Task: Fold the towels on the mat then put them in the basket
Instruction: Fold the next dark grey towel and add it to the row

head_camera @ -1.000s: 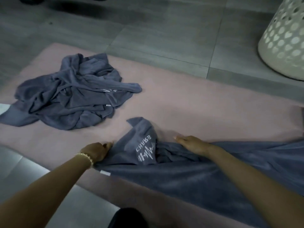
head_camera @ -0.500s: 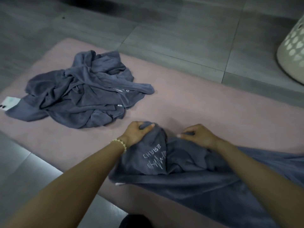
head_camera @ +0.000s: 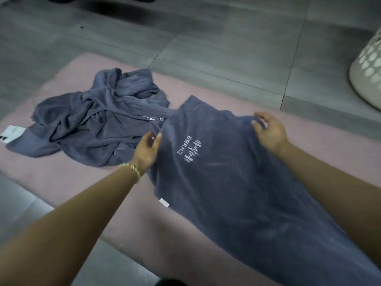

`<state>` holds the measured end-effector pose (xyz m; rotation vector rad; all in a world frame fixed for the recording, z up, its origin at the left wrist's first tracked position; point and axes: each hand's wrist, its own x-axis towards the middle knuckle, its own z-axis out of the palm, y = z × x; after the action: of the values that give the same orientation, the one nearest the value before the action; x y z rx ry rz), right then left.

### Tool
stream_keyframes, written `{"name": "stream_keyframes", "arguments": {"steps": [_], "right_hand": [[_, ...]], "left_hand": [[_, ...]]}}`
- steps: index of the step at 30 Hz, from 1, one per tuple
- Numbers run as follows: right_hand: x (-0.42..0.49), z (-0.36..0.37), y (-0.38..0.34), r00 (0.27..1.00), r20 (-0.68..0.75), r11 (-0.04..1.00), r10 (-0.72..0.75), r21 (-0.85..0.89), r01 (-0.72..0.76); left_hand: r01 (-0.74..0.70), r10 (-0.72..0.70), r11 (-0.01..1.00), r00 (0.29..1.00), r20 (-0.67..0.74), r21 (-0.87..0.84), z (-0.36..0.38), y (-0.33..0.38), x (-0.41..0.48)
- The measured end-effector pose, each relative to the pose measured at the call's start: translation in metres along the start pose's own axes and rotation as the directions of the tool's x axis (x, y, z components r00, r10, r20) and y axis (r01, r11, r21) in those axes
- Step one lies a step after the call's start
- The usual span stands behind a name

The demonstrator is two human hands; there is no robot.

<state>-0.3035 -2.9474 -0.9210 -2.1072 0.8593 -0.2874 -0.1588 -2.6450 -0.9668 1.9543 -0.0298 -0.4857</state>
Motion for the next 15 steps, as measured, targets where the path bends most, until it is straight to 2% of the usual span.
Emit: {"name": "stream_keyframes", "arguments": {"steps": [3, 4, 6, 9, 11, 15], "right_hand": [[-0.060, 0.026, 0.021, 0.988, 0.098, 0.992, -0.117, -0.036, 0.121], [-0.080, 0.035, 0.024, 0.984, 0.144, 0.994, -0.104, 0.002, 0.105], [-0.119, 0.051, 0.026, 0.961, 0.274, 0.996, -0.045, 0.081, 0.023], [-0.164, 0.071, 0.027, 0.895, 0.443, 0.996, 0.051, 0.045, -0.079], [-0.182, 0.082, 0.030, 0.875, 0.465, 0.990, 0.132, -0.025, -0.136], [-0.198, 0.096, 0.029, 0.905, 0.367, 0.975, 0.216, -0.132, -0.179]], "left_hand": [[0.107, -0.101, 0.981, 0.994, -0.044, 0.163, -0.003, -0.056, -0.028], [0.161, -0.146, 0.961, 0.986, -0.083, 0.225, -0.007, -0.069, -0.036], [0.277, -0.242, 0.932, 0.956, -0.168, 0.235, -0.013, -0.079, -0.049], [0.329, -0.315, 0.936, 0.942, -0.116, 0.127, -0.015, -0.079, -0.056], [0.373, -0.370, 0.927, 0.927, -0.066, 0.041, -0.007, -0.072, -0.061], [0.494, -0.491, 0.869, 0.868, -0.079, 0.019, 0.006, -0.054, -0.078]]}}
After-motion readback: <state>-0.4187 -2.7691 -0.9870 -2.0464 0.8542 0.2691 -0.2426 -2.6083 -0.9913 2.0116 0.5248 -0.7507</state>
